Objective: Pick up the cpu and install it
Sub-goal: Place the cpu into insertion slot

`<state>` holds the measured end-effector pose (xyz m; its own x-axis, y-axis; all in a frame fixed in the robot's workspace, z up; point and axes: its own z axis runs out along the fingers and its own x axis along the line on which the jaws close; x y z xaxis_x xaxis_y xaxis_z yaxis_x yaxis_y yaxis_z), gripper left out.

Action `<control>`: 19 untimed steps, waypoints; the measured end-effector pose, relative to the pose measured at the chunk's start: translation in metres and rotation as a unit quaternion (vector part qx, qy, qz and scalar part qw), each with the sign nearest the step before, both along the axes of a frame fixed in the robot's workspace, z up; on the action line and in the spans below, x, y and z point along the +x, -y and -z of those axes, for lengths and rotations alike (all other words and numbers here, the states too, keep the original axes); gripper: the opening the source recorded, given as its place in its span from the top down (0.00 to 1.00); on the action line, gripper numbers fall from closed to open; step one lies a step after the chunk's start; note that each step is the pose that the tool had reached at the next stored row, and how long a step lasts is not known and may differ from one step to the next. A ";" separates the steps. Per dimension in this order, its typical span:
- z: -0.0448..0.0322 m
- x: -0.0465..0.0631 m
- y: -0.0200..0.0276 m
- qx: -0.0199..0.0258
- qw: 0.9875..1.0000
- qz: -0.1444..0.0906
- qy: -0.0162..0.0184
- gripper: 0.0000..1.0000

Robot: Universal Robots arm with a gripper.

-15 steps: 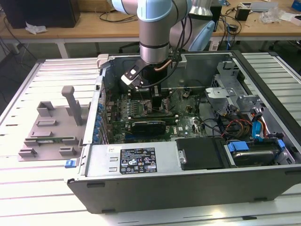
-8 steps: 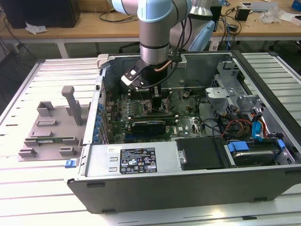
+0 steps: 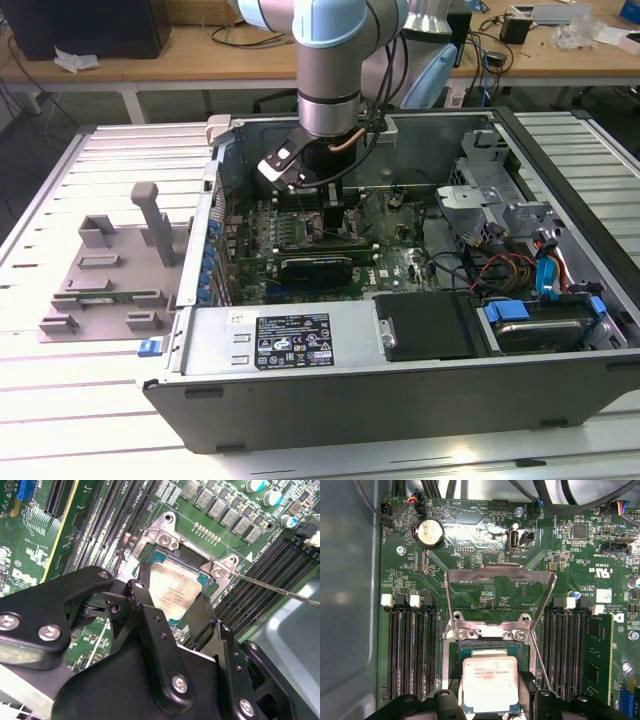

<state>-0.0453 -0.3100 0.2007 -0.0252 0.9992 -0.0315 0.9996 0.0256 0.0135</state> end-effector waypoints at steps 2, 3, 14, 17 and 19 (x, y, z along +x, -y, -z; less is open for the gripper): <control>-0.0030 0.000 0.0000 0.000 1.000 0.000 0.000 0.47; -0.0031 0.000 0.0000 0.000 1.000 0.005 0.000 0.47; -0.0030 0.001 0.0000 0.000 1.000 0.025 0.000 0.47; -0.0024 0.001 0.0000 0.000 1.000 0.025 0.000 0.47; -0.0024 0.001 0.0000 0.000 1.000 0.025 0.000 0.47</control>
